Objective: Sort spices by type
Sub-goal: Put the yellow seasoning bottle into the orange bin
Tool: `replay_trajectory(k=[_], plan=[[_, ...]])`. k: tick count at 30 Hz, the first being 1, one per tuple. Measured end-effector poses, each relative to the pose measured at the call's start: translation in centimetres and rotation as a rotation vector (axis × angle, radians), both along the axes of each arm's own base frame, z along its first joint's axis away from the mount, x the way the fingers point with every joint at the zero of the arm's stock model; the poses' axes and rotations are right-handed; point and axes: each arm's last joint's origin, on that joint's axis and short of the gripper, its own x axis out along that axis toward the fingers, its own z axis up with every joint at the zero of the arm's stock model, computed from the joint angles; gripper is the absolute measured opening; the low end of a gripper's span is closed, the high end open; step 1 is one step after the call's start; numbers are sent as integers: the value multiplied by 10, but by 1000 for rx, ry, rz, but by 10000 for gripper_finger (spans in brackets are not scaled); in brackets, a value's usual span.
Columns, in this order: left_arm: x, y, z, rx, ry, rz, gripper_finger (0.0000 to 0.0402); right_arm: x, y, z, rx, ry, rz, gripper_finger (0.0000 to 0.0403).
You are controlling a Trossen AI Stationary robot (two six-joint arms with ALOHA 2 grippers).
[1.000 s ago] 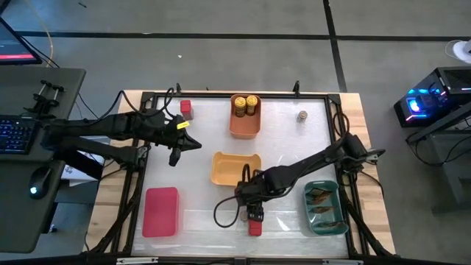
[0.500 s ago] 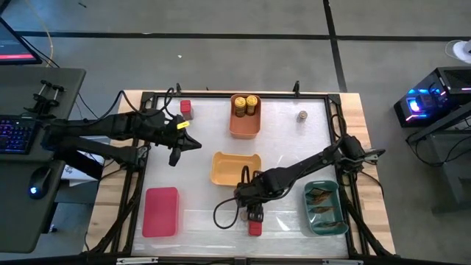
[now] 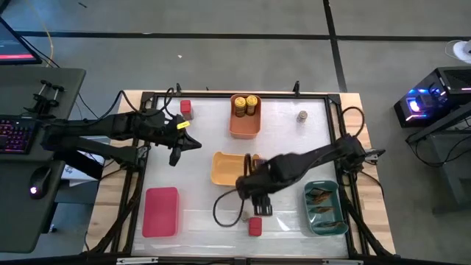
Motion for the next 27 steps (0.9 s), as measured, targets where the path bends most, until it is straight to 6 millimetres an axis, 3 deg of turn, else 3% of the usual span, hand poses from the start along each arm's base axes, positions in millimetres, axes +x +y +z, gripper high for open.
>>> replay_trajectory(k=[4,7,13,19,23,27], plan=[[0,0,0,-19,4,15,0,5,-28,27,-130,-105,-89,222],[-1,0,-1,-42,15,12,0,11,-56,33,-182,-133,-159,222],[-5,-3,-4,-88,66,-57,0,21,-129,21,-248,-74,-284,222],[-13,-3,-7,-5,111,-104,0,20,-209,19,-263,-78,-381,222],[-12,-1,-8,38,112,-51,0,23,-257,19,-189,-173,-379,222],[-9,2,-9,74,120,66,0,26,-287,7,-160,-186,-332,222]])
